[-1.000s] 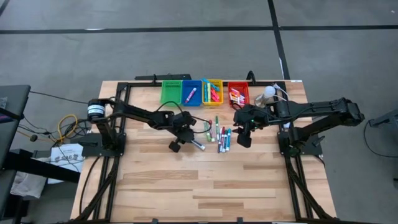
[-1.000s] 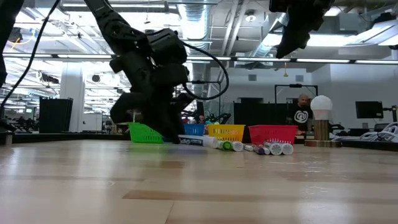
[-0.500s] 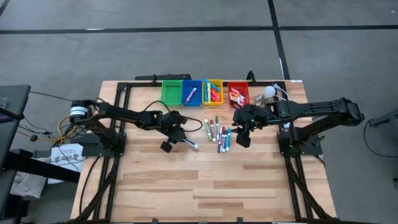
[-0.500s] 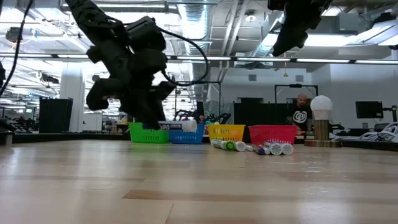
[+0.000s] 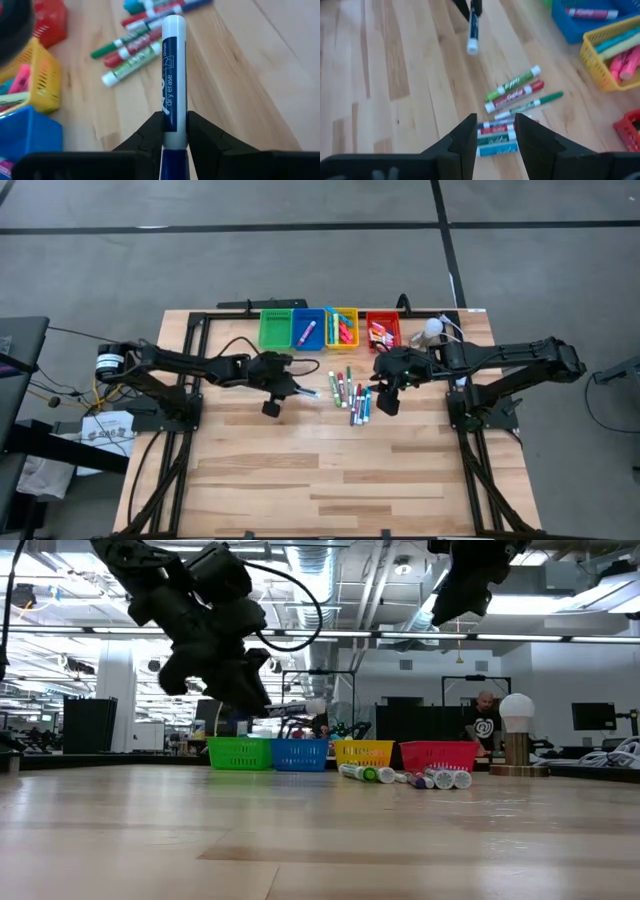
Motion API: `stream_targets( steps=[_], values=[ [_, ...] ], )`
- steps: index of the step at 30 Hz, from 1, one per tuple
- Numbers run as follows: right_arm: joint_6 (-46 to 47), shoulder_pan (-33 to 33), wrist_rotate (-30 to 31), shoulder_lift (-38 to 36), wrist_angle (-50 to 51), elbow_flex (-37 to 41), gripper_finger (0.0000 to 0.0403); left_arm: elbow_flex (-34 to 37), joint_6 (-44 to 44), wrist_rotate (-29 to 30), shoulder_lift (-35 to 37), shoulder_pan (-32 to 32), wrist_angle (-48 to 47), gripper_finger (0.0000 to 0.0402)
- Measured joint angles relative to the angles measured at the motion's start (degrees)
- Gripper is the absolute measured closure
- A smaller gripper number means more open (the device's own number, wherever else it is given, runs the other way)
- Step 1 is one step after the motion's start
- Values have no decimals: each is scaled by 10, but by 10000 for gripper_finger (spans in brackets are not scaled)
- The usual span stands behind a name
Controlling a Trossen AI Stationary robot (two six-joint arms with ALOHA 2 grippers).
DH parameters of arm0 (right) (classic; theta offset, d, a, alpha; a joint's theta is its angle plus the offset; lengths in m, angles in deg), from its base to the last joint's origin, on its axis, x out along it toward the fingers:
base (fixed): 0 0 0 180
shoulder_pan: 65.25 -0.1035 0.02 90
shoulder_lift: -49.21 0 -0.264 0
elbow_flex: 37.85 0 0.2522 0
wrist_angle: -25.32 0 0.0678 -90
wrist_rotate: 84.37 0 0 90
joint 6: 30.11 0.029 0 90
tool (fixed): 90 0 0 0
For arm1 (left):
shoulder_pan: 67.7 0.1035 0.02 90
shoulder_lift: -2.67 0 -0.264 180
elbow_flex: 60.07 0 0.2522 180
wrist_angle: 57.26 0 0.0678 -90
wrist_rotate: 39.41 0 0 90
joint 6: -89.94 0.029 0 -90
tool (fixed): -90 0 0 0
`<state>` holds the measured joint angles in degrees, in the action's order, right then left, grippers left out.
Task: Pick & Place Markers
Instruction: Put the dark blue dry erase marker into the blue basket
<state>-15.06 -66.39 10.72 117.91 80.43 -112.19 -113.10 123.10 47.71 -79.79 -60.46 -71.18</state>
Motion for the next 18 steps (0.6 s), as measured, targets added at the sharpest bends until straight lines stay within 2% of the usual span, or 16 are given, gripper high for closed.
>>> stream_targets(
  steps=[4,9,13,18],
  values=[
    [7,0,21,0,-34,0,280,0,-34,8,0,2,46,325],
    [16,0,52,0,-57,0,280,0,-79,71,0,13,89,325],
    [22,0,55,0,-59,0,280,0,-145,110,0,39,116,325],
    [36,0,55,0,-59,0,280,0,-237,117,0,83,158,325]
  ],
)
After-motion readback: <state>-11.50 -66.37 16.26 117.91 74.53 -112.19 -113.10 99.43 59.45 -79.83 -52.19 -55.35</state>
